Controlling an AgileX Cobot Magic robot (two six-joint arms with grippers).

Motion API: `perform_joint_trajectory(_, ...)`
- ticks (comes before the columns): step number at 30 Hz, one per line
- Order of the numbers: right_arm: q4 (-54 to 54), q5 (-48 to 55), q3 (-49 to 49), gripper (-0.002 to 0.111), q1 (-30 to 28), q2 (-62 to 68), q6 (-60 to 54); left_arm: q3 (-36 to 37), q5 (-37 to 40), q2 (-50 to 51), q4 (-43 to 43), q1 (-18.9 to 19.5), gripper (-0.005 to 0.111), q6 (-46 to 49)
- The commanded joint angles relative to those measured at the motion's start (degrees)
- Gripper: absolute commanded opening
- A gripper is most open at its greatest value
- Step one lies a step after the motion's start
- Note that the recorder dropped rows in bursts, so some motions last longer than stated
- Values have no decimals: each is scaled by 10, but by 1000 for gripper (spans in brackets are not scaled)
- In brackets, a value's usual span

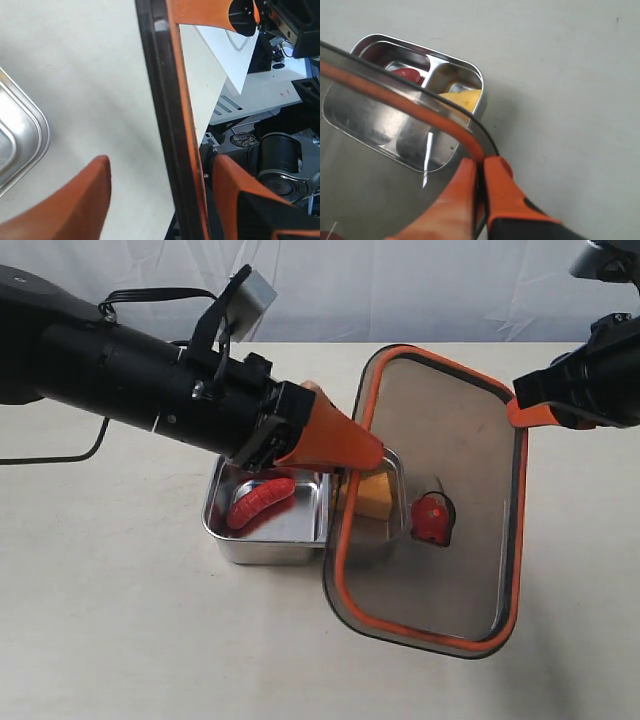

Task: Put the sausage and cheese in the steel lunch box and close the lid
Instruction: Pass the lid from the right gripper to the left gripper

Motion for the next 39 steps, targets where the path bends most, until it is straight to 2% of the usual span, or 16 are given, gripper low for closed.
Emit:
perform_joint_trajectory(1, 46, 17, 2, -1, 1, -5, -37, 2, -3, -7, -4, 1, 57, -1)
perform_joint_trajectory(4, 71, 27, 2, -1, 1, -5, -61, 2, -5, -7, -4, -3, 56, -1)
perform_joint_trajectory(6, 73, 28, 2, -1, 1, -5, -62, 2, -15, -7, -5, -11, 48, -1)
perform_joint_trajectory(9, 73, 30, 2, -1, 1, -5, -62, 2, -41, -7, -5, -24, 23, -1)
perform_joint_trajectory(11, 73, 32, 2, -1, 1, -5, -62, 2, -54, -7, -5, -28, 2, 4)
perform_joint_trajectory(19, 69, 30, 2, 0, 0, -5, -62, 2, -62, -7, -16, -28, 0, 17)
perform_joint_trajectory(21, 69, 28, 2, 7, 0, -5, -62, 2, -62, -7, -18, -27, 0, 17)
perform_joint_trajectory(26, 69, 19, 2, 38, 0, -6, -58, 1, -63, -7, -17, -27, 0, 17)
perform_joint_trajectory(28, 69, 10, 2, 44, 0, -12, -57, -5, -63, -7, -16, -27, 0, 17)
perform_joint_trajectory(31, 55, -10, 2, 44, 0, -33, -42, -15, -63, -7, -16, -27, 0, 17)
perform_joint_trajectory(34, -4, -38, 2, 44, 0, -59, 9, -23, -76, -8, -6, -27, 0, 23)
perform_joint_trajectory(39, -136, -66, 2, 44, 0, -99, 134, -38, -147, -28, 76, -27, 0, 23)
